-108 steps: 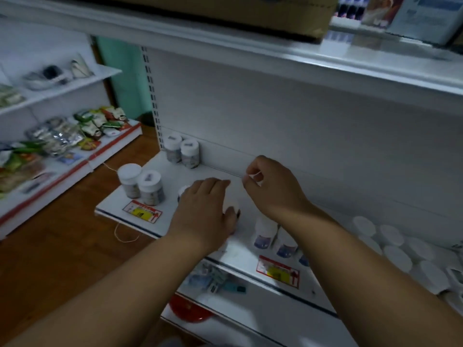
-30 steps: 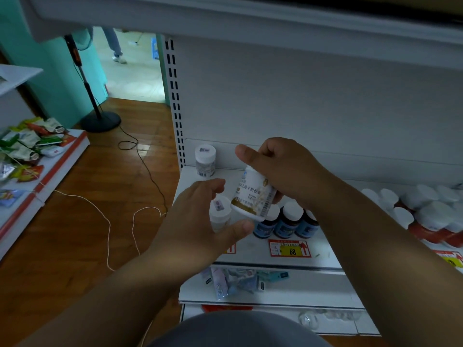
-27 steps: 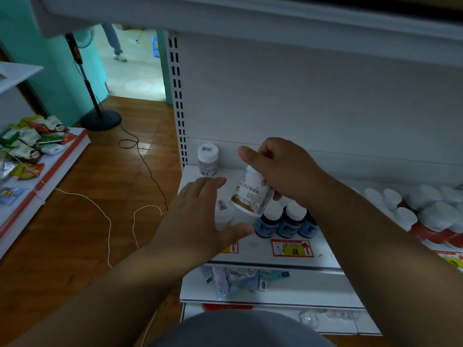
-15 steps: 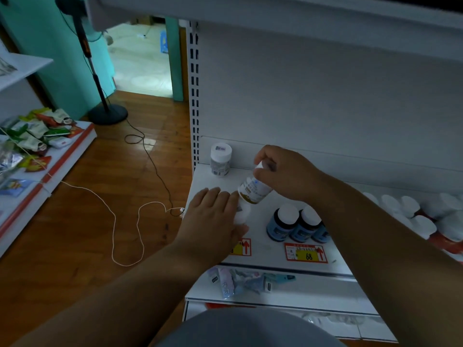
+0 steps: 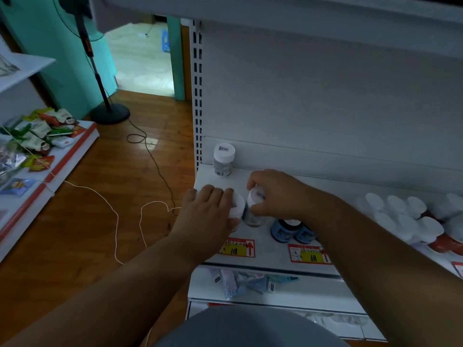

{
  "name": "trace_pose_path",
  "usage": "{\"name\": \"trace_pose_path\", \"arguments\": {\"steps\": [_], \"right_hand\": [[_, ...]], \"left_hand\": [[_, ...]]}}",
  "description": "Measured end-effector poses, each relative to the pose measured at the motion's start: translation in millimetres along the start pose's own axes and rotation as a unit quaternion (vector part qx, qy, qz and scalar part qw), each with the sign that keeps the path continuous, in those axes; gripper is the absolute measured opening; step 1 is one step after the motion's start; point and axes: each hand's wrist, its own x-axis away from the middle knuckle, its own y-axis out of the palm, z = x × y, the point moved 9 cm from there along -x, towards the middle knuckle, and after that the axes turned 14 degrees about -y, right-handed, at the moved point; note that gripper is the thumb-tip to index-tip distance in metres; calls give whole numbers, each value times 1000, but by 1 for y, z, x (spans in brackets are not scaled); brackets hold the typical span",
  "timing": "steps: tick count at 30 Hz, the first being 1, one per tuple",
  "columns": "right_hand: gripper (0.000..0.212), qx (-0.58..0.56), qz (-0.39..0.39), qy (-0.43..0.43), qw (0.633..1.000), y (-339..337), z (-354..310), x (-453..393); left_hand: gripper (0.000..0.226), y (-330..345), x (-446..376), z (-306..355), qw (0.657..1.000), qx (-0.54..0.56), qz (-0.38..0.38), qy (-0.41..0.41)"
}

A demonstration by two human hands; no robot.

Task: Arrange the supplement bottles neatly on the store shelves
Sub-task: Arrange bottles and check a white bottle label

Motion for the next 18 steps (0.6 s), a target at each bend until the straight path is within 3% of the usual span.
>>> {"name": "trace_pose_path", "arguments": {"steps": [12,18], "right_hand": [[48,-7,-22,-3,1000,22,-3,1],[56,-32,-69,23,997,19,0,-5]], "left_hand": [[66,-3,2,-2,1000,9,6,10],[65,-6,2,-1,999,32,-10,12]]}}
